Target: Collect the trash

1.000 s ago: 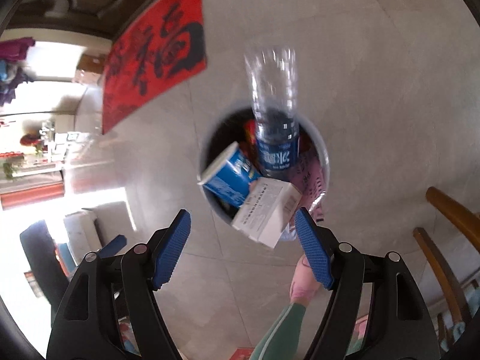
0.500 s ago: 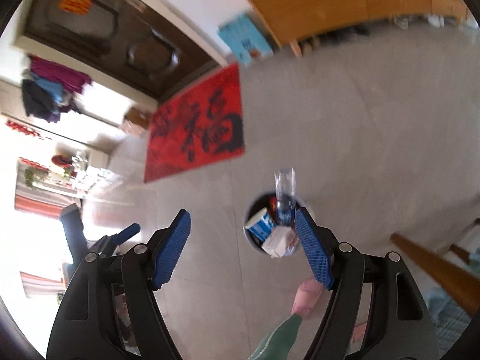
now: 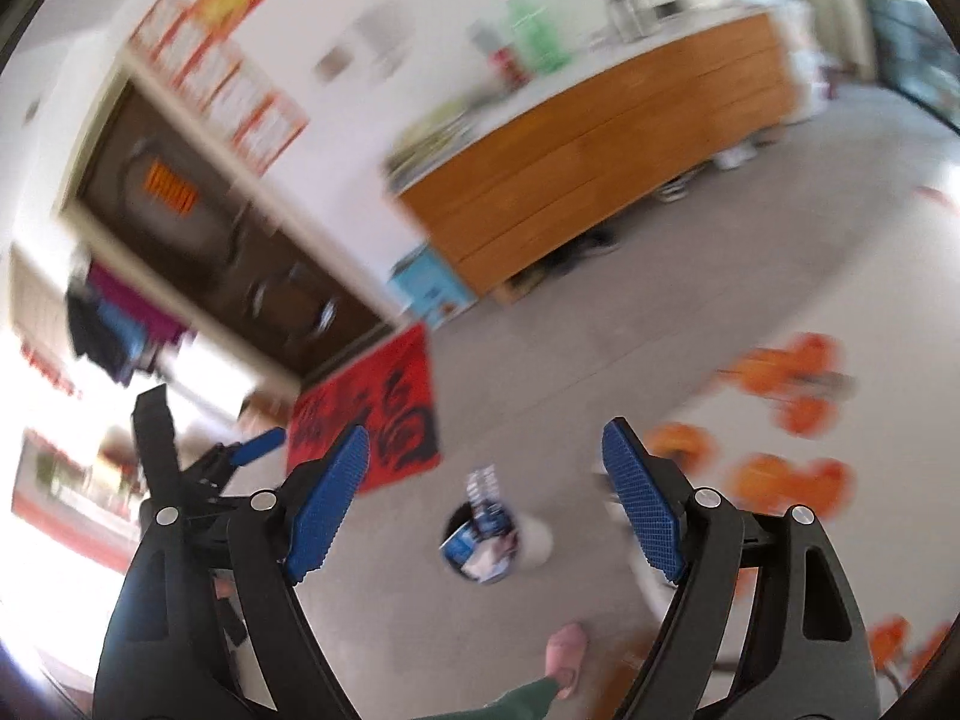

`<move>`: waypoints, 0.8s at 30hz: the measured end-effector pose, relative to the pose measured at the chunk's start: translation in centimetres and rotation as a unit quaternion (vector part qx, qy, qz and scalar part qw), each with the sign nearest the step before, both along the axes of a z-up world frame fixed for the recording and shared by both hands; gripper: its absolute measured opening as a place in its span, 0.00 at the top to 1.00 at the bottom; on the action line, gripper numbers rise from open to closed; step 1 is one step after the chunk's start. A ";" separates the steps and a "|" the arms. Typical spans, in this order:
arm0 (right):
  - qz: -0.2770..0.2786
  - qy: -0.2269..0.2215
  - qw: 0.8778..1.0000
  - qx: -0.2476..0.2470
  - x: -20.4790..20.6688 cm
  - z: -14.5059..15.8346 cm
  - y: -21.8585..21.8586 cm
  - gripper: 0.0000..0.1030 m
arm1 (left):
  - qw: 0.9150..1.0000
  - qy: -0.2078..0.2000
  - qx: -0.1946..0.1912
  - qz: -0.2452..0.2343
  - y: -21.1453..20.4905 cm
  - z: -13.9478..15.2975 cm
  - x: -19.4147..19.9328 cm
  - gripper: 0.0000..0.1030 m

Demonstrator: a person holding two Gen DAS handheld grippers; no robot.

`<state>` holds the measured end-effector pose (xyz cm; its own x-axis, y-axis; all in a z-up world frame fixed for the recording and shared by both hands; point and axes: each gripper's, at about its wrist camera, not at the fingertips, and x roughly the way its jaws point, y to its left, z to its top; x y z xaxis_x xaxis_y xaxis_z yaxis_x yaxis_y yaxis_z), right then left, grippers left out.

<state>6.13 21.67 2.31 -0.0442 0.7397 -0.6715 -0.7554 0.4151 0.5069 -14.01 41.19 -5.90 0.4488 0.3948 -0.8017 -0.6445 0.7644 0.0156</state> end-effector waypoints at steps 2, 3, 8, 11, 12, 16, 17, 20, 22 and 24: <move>-0.059 -0.004 0.998 -0.001 2.4 0.0 -5.8 0.22 | 0.999 -0.011 0.011 -0.048 -3.1 1.3 3.5 0.07; -0.078 -0.004 0.997 -0.001 3.1 0.0 -8.0 0.22 | 0.998 -0.015 0.014 -0.066 -4.3 1.7 4.8 0.07; -0.207 -0.013 0.978 -0.019 6.7 -0.6 -21.7 0.22 | 0.981 -0.022 0.026 -0.189 -12.8 2.7 13.3 0.07; -0.274 -0.027 0.961 -0.038 6.8 -0.5 -28.6 0.22 | 0.966 -0.022 0.029 -0.257 -18.2 2.7 17.5 0.07; -0.302 -0.034 0.952 -0.046 6.7 -0.5 -31.5 0.22 | 0.962 -0.022 0.030 -0.272 -19.8 2.7 18.2 0.07; -0.379 -0.035 0.923 -0.064 6.1 -1.3 -39.4 0.22 | 0.937 -0.019 0.023 -0.349 -26.8 2.2 21.7 0.07; -0.396 -0.034 0.915 -0.069 5.9 -1.5 -41.3 0.22 | 0.929 -0.018 0.025 -0.370 -29.0 2.0 22.6 0.07; -0.434 -0.033 0.896 -0.083 5.1 -2.2 -45.8 0.22 | 0.913 -0.008 0.031 -0.406 -33.5 1.5 24.2 0.07; -0.453 -0.031 0.886 -0.094 4.5 -2.6 -48.3 0.19 | 0.903 0.000 0.037 -0.428 -37.0 0.9 25.3 0.07; -0.466 -0.033 0.877 -0.107 3.9 -2.7 -49.6 0.18 | 0.896 0.007 0.038 -0.443 -39.7 0.6 25.9 0.07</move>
<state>10.02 -27.94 -0.37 0.5570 0.2899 -0.7783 -0.0607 0.9488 0.3100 11.89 1.53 -5.34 0.6035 -0.0574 -0.7953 0.2157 0.9720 0.0935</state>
